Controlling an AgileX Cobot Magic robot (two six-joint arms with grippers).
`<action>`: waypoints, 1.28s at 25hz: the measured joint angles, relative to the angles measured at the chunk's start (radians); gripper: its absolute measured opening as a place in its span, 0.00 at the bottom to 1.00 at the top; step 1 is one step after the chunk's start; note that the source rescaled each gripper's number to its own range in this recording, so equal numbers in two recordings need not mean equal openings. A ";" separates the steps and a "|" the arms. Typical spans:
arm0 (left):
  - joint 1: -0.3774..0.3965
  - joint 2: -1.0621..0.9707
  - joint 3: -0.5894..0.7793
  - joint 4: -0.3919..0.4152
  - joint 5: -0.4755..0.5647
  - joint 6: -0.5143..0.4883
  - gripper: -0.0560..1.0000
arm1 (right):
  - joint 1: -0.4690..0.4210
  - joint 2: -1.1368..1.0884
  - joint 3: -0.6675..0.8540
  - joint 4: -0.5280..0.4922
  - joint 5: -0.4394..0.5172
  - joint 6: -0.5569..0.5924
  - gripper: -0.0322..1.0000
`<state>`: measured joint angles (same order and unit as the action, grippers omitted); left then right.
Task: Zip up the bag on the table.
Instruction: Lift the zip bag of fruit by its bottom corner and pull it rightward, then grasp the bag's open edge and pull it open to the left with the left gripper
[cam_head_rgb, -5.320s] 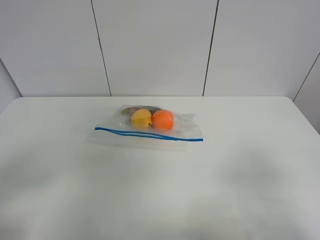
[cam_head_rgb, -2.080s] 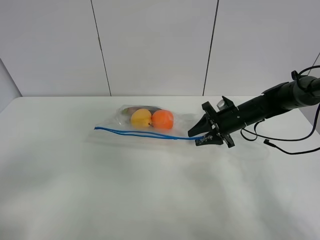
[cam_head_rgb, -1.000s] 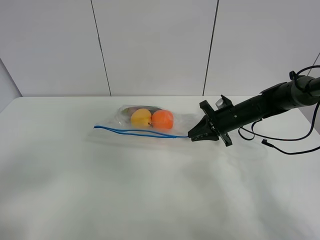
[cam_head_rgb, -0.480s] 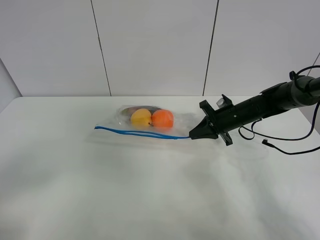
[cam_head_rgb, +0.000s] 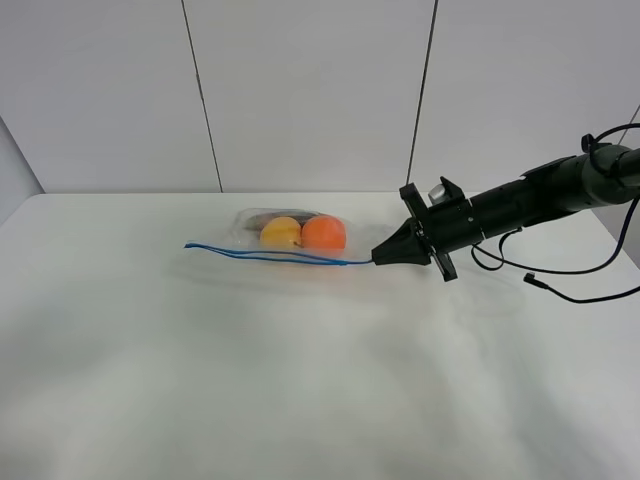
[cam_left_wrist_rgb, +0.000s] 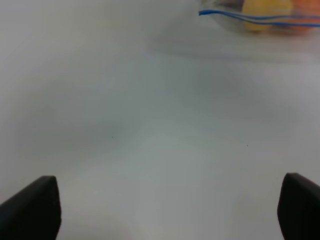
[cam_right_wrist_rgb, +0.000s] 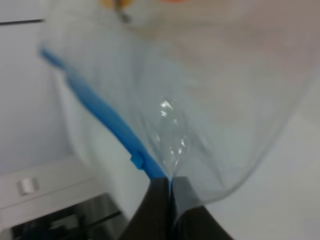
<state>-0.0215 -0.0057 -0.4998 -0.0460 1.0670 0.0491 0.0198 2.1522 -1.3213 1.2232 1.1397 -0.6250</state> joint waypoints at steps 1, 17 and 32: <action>0.000 0.000 0.000 0.000 0.000 0.000 1.00 | 0.000 0.000 -0.013 0.015 0.021 0.000 0.03; 0.000 0.000 0.000 0.000 0.000 0.000 1.00 | 0.000 0.000 -0.089 0.040 0.062 0.004 0.03; 0.000 0.638 -0.404 0.001 -0.190 0.174 1.00 | 0.000 0.000 -0.089 0.038 0.064 0.004 0.03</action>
<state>-0.0215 0.6327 -0.9036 -0.0447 0.8768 0.2229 0.0198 2.1522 -1.4099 1.2613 1.2037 -0.6211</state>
